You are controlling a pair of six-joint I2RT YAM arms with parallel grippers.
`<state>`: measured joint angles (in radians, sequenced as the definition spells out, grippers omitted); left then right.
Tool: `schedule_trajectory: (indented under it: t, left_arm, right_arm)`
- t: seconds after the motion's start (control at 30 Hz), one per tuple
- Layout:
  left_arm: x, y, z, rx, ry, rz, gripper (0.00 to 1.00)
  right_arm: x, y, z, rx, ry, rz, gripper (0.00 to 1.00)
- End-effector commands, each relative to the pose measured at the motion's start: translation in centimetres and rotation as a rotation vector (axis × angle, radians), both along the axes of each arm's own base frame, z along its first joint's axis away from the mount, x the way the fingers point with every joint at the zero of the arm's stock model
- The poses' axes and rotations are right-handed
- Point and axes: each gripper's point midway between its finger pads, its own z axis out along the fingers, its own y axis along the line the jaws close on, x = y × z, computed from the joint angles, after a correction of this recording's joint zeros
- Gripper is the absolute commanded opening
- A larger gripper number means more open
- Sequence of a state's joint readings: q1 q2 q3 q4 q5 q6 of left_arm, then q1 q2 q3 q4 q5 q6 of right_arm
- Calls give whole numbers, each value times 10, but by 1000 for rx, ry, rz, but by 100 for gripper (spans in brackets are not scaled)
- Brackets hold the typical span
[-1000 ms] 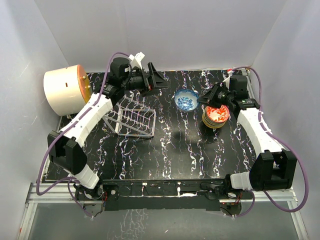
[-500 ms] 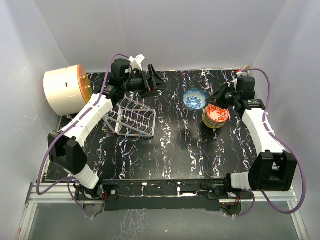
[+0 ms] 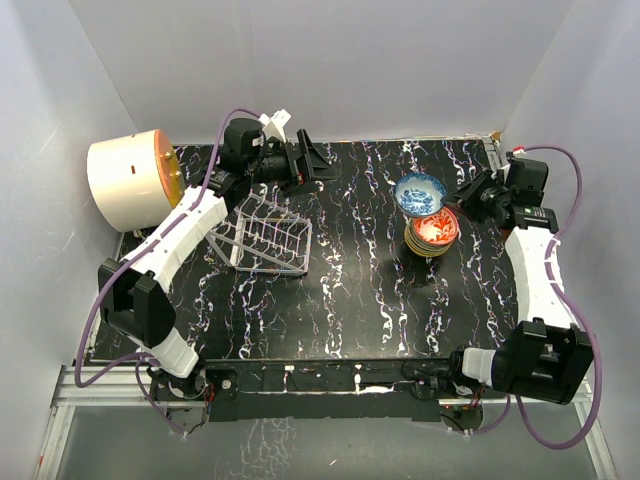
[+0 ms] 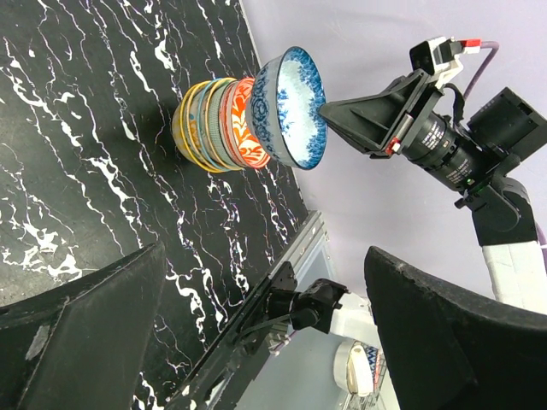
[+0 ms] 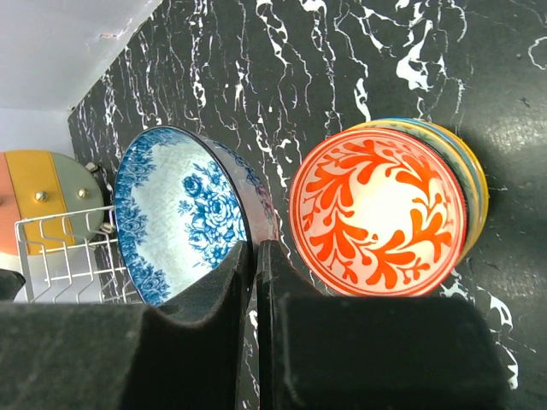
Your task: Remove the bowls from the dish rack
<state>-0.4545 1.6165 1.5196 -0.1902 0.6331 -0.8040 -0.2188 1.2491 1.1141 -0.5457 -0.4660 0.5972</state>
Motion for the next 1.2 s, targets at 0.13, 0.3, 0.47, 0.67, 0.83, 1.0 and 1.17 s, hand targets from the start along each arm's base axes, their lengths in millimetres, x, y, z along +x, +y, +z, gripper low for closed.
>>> schedule_trajectory:
  t: [0.13,0.3,0.47,0.67,0.83,1.0,1.17]
  left_arm:
    - [-3,-1,-4,-1,0,-14,97]
    - [2,-8,-7,-25,17,-24,97]
    - [3,-13,-13,-22,28,-35,97]
    - [1,-12,-17,-8,29,-36,97]
    - [1,-12,-18,-5,31,-38,97]
    - [1,-12,-19,-5,32,-37,97]
    - [1,-13,-20,-7,36,-39,97]
  right_arm:
    - [-6,-20,16,-9,-45,-89,7]
    - [-9,-32,15,-28,-27,-142,7]
    - [-11,-39,14,-40,-19,-168,8]
    - [-15,-47,-1,-61,27,-217,8]
    - [-18,-52,-14,-72,58,-236,8]
    - [-19,-56,-20,-89,74,-253,8]
    - [-22,-60,-31,-107,99,-269,8]
